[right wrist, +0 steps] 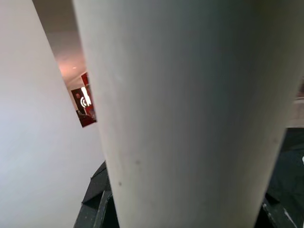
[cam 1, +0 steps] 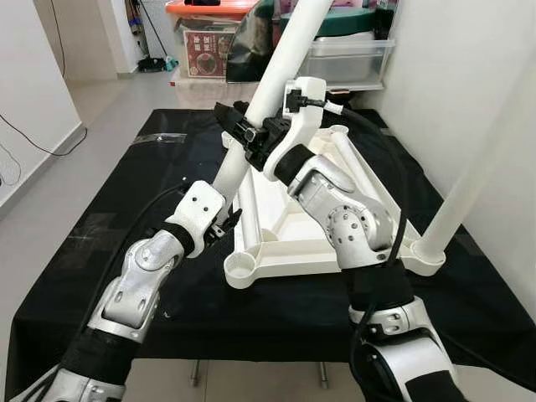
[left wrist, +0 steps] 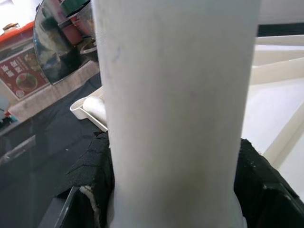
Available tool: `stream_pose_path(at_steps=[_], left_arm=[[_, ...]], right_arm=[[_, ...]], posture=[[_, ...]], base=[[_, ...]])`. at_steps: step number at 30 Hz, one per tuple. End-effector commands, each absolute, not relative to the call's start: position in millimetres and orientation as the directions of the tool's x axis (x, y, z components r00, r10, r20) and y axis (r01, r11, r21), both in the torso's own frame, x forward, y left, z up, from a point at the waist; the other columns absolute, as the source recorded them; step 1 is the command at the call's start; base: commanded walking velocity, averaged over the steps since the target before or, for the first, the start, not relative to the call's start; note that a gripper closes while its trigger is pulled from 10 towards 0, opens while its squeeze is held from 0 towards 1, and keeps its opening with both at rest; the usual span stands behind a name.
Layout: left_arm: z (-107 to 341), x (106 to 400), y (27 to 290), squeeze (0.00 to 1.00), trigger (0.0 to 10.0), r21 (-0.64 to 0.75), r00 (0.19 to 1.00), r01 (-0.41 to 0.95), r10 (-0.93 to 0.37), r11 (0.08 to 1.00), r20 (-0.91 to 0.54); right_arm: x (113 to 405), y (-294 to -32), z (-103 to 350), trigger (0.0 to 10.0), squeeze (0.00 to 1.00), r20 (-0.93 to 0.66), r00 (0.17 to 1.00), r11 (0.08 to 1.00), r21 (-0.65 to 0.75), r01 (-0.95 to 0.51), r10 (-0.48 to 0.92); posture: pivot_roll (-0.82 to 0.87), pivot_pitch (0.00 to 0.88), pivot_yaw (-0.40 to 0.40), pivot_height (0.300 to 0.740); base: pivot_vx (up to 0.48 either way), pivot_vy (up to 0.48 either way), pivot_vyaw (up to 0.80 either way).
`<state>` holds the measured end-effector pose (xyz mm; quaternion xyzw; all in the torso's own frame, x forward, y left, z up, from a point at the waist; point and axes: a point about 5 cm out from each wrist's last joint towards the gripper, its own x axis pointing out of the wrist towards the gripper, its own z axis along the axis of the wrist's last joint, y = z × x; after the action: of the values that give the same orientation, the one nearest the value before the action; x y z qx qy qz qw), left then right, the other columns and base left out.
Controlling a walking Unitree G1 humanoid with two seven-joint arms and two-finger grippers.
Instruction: Building children table
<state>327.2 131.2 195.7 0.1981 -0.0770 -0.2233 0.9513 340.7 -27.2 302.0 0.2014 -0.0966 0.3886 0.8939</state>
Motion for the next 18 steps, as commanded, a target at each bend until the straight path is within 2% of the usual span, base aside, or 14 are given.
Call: stream_pose_path(at_steps=[1, 3, 4, 5, 6, 7, 8, 14, 15, 16, 17, 18], left_arm=[[199, 331, 136, 0.0, 0.0, 0.359, 0.911, 0.351, -0.404, 0.865, 0.083], [199, 332, 137, 0.0, 0.0, 0.351, 0.915, 0.347, -0.397, 0.87, 0.078], [198, 333, 138, 0.0, 0.0, 0.351, 0.917, 0.345, -0.392, 0.871, 0.072], [198, 333, 138, 0.0, 0.0, 0.351, 0.917, 0.345, -0.392, 0.871, 0.072], [198, 333, 138, 0.0, 2.5, 0.353, 0.918, 0.344, -0.39, 0.87, 0.068], [198, 334, 138, 0.0, 10.0, 0.36, 0.916, 0.347, -0.395, 0.866, 0.066], [199, 333, 137, 0.0, 10.0, 0.368, 0.911, 0.357, -0.407, 0.859, 0.065], [202, 331, 135, 0.0, 10.0, 0.382, 0.892, 0.391, -0.447, 0.837, 0.067], [204, 329, 134, 0.0, 10.0, 0.382, 0.877, 0.417, -0.476, 0.824, 0.069], [207, 326, 135, 0.0, 10.0, 0.384, 0.861, 0.444, -0.504, 0.81, 0.069], [209, 323, 136, 0.0, 10.0, 0.386, 0.845, 0.471, -0.532, 0.793, 0.062], [209, 323, 136, 0.0, 10.0, 0.386, 0.845, 0.471, -0.532, 0.793, 0.062]], right_arm=[[332, -16, 308, 0.0, 0.0, 0.363, 0.627, 0.542, 0.317, -0.778, 0.689], [332, -16, 308, 0.0, 0.0, 0.364, 0.626, 0.54, 0.318, -0.779, 0.69], [331, -16, 308, 1.3, 0.0, 0.36, 0.625, 0.541, 0.314, -0.78, 0.693], [331, -16, 308, 1.3, 0.0, 0.36, 0.625, 0.541, 0.314, -0.78, 0.693], [331, -16, 308, 10.0, 0.0, 0.354, 0.624, 0.542, 0.31, -0.781, 0.697], [331, -17, 309, 10.0, 0.07, 0.359, 0.623, 0.546, 0.298, -0.783, 0.696], [331, -19, 309, 10.0, 1.0, 0.363, 0.622, 0.546, 0.296, -0.783, 0.694], [331, -21, 308, 10.0, 1.0, 0.377, 0.606, 0.527, 0.3, -0.795, 0.7], [326, -23, 308, 10.0, 0.16, 0.408, 0.536, 0.458, 0.279, -0.844, 0.74], [321, -25, 306, 10.0, 0.0, 0.424, 0.456, 0.39, 0.238, -0.89, 0.783], [314, -26, 303, 10.0, 0.0, 0.427, 0.374, 0.323, 0.19, -0.927, 0.824], [314, -26, 303, 10.0, 0.0, 0.427, 0.374, 0.323, 0.19, -0.927, 0.824]], posture=[[0.03, 0.0, -0.019, 0.74], [0.03, 0.0, -0.019, 0.74], [0.03, 0.0, -0.019, 0.74], [0.03, 0.0, -0.019, 0.74], [0.03, 0.0, -0.019, 0.74], [0.03, 0.0, -0.019, 0.74], [0.03, 0.0, -0.019, 0.74], [0.04, 0.0, -0.02, 0.74], [0.04, 0.0, -0.018, 0.74], [0.04, 0.0, -0.02, 0.74], [0.05, 0.0, -0.021, 0.74], [0.05, 0.0, -0.021, 0.74]], base=[[0.0, 0.0, 0.0], [0.0, 0.0, 0.0], [0.0, 0.0, 0.0], [0.0, 0.0, 0.0], [0.0, 0.0, 0.0], [0.0, 0.0, 0.0], [0.0, 0.0, 0.0], [0.0, 0.0, 0.0], [0.0, 0.0, 0.0], [0.0, 0.0, 0.0], [0.0, 0.0, 0.0], [0.0, 0.0, 0.0]])
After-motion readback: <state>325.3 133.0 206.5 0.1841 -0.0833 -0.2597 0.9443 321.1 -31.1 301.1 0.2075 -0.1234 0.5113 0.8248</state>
